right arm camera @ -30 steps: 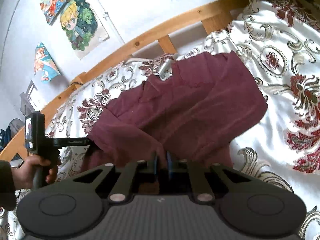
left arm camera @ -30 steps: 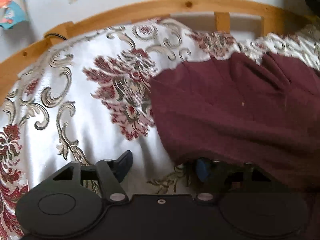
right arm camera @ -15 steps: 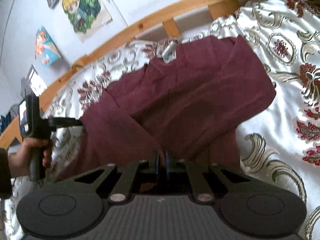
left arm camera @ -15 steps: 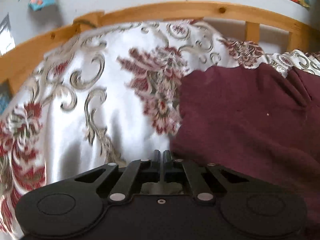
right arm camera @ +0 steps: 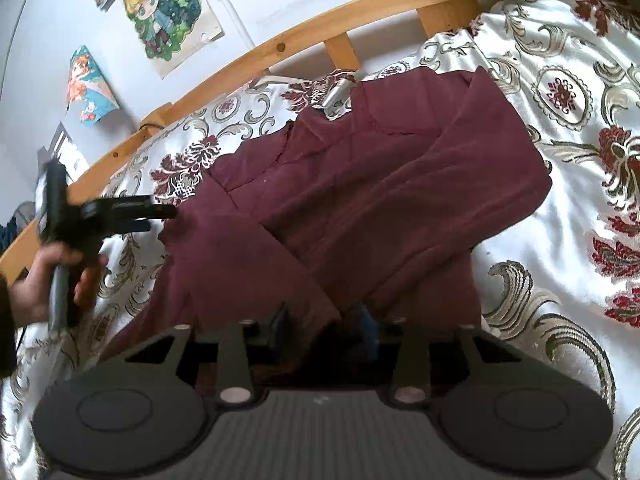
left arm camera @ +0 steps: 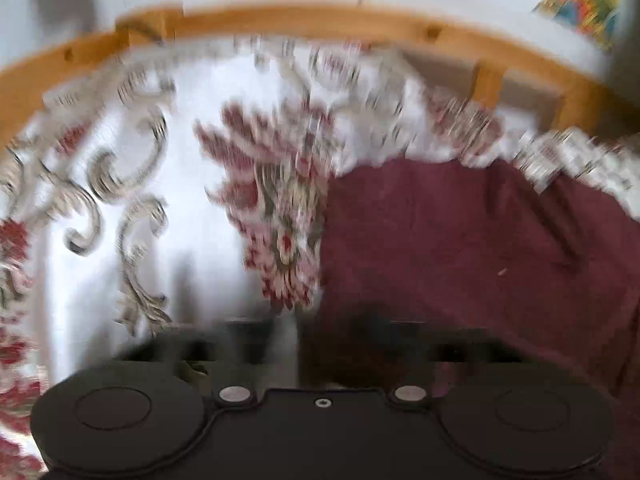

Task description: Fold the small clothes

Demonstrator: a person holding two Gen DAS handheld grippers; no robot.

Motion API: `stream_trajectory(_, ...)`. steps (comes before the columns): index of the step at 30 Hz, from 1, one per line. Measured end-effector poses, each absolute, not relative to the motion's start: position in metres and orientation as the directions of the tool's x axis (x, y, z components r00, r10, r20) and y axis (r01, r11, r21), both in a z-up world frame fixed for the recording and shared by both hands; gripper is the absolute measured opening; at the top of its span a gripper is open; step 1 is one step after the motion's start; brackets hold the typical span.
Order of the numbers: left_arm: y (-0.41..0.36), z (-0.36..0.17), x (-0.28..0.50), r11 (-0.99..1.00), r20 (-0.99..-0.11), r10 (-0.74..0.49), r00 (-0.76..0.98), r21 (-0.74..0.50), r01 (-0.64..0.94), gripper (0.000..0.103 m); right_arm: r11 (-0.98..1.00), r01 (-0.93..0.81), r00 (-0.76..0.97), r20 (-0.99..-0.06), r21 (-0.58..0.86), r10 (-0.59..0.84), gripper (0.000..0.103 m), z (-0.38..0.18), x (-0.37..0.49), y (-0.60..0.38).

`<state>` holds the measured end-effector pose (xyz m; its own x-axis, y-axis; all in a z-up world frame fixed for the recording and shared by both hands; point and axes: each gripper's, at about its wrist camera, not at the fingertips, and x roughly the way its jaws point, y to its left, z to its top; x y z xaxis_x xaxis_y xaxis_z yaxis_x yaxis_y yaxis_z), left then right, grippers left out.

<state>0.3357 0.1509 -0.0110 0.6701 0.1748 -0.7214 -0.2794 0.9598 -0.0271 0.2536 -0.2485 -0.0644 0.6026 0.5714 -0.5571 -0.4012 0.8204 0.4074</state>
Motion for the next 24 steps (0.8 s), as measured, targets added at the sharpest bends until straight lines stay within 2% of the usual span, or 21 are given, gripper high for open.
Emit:
stream_trajectory(1, 0.153, -0.014, 0.340, 0.944, -0.736, 0.197, 0.647, -0.035, -0.327, 0.002, 0.821, -0.402, 0.603, -0.558, 0.406, 0.570, 0.045, -0.064, 0.253, -0.248)
stream_trajectory(3, 0.155, -0.011, 0.333, 0.922, -0.716, 0.215, 0.664, -0.076, -0.381, 0.002, 0.820, -0.400, 0.603, -0.557, 0.408, 0.571, 0.045, -0.064, 0.253, -0.248)
stream_trajectory(5, 0.152, -0.011, 0.325, 0.918, -0.696, 0.255, 0.671, -0.044, -0.394, 0.002, 0.820, -0.401, 0.603, -0.556, 0.409, 0.572, 0.045, -0.064, 0.253, -0.248)
stream_trajectory(7, 0.149, -0.018, 0.326, 0.921, -0.720, 0.279, 0.636, 0.014, -0.389, 0.002, 0.819, -0.404, 0.598, -0.560, 0.407, 0.574, 0.047, -0.065, 0.255, -0.248)
stream_trajectory(10, 0.148, -0.018, 0.331, 0.913, -0.729, 0.290, 0.619, 0.018, -0.407, 0.007, 0.824, -0.411, 0.595, -0.571, 0.390, 0.566, 0.047, -0.066, 0.255, -0.245)
stream_trajectory(13, 0.152, -0.012, 0.327, 0.915, -0.734, 0.251, 0.631, -0.034, -0.403, 0.034, 0.826, -0.419, 0.598, -0.571, 0.376, 0.563, 0.053, -0.063, 0.254, -0.244)
stream_trajectory(15, 0.154, -0.007, 0.313, 0.916, -0.724, 0.223, 0.652, -0.073, -0.395, 0.060, 0.830, -0.424, 0.606, -0.568, 0.362, 0.557, 0.058, -0.059, 0.253, -0.244)
stream_trajectory(16, 0.155, -0.003, 0.303, 0.918, -0.715, 0.213, 0.666, -0.088, -0.388, 0.065, 0.833, -0.427, 0.611, -0.567, 0.351, 0.552, 0.064, -0.057, 0.252, -0.243)
stream_trajectory(18, 0.153, 0.001, 0.285, 0.925, -0.704, 0.201, 0.681, -0.092, -0.369, 0.082, 0.836, -0.434, 0.619, -0.563, 0.336, 0.547, 0.075, -0.052, 0.250, -0.244)
stream_trajectory(20, 0.150, 0.006, 0.260, 0.938, -0.695, 0.176, 0.697, -0.096, -0.334, 0.090, 0.828, -0.440, 0.618, -0.553, 0.346, 0.559, 0.091, -0.045, 0.249, -0.246)
stream_trajectory(21, 0.149, 0.007, 0.247, 0.944, -0.693, 0.161, 0.703, -0.099, -0.315, 0.095, 0.827, -0.440, 0.620, -0.547, 0.350, 0.562, 0.093, -0.042, 0.248, -0.247)
stream_trajectory(24, 0.145, 0.011, 0.210, 0.954, -0.691, 0.139, 0.710, -0.099, -0.283, 0.102, 0.827, -0.441, 0.630, -0.536, 0.348, 0.562, 0.103, -0.029, 0.244, -0.251)
